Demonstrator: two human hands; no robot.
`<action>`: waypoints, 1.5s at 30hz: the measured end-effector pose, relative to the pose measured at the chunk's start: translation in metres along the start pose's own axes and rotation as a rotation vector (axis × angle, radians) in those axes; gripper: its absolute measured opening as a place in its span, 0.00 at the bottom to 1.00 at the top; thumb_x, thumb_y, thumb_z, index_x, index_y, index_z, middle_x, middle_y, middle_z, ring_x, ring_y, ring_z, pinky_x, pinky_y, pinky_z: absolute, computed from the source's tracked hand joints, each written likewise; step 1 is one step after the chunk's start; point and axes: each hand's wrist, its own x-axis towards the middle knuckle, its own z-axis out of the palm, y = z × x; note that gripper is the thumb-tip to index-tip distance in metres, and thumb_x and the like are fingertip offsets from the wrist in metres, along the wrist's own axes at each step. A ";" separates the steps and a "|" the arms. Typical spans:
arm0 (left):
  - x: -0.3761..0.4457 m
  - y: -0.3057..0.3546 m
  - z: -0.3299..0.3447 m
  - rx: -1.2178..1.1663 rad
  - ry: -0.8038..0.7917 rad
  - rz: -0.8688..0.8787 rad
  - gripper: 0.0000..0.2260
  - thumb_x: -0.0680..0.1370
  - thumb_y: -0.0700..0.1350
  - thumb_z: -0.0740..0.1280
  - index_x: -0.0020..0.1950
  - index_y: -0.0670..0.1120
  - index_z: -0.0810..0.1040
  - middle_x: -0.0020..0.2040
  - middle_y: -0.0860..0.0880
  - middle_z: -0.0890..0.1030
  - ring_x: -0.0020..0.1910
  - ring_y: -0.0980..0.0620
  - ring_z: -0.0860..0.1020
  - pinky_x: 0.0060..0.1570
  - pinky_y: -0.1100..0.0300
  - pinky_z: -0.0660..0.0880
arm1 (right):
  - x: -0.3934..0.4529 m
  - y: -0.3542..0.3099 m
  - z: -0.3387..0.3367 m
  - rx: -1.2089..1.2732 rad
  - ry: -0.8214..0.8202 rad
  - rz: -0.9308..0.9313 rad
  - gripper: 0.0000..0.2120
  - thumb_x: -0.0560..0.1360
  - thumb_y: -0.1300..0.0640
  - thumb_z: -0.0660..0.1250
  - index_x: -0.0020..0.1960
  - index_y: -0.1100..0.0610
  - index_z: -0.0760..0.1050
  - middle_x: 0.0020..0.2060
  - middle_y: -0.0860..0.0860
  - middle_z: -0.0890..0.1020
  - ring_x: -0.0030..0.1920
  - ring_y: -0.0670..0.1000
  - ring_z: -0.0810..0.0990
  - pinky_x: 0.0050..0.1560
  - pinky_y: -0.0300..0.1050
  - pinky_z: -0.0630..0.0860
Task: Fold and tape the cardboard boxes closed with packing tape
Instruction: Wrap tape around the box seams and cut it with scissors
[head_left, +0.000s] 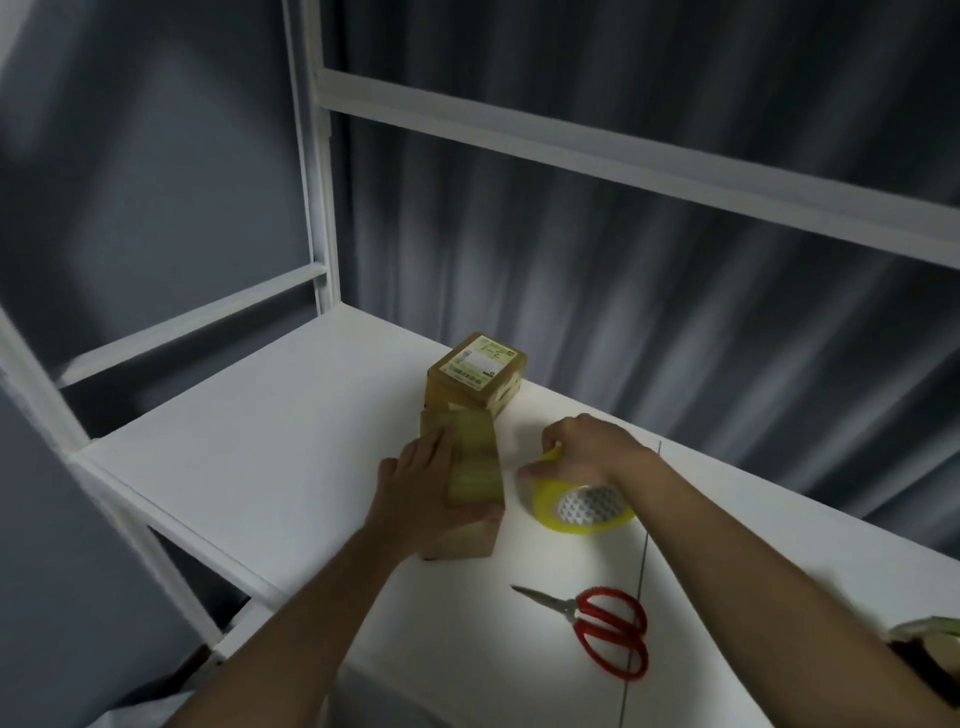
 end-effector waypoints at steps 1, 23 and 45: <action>0.000 -0.002 0.002 0.038 -0.009 0.009 0.46 0.67 0.79 0.41 0.65 0.45 0.72 0.57 0.45 0.80 0.47 0.45 0.81 0.35 0.52 0.76 | 0.003 -0.002 0.007 0.018 -0.039 0.019 0.29 0.67 0.27 0.63 0.56 0.48 0.76 0.51 0.48 0.79 0.48 0.51 0.75 0.49 0.45 0.73; 0.027 0.067 -0.009 -0.130 -0.164 -0.444 0.41 0.75 0.70 0.48 0.76 0.44 0.42 0.77 0.43 0.49 0.75 0.41 0.51 0.70 0.37 0.55 | -0.017 0.054 0.066 1.155 0.032 0.059 0.10 0.72 0.48 0.69 0.51 0.49 0.80 0.50 0.54 0.82 0.51 0.54 0.82 0.56 0.50 0.78; 0.051 0.044 -0.008 -0.343 -0.014 -0.340 0.45 0.71 0.62 0.69 0.76 0.49 0.45 0.73 0.45 0.53 0.69 0.39 0.60 0.65 0.43 0.63 | -0.045 0.074 0.044 0.350 0.052 0.202 0.33 0.64 0.25 0.63 0.56 0.49 0.78 0.51 0.49 0.80 0.51 0.53 0.77 0.51 0.46 0.74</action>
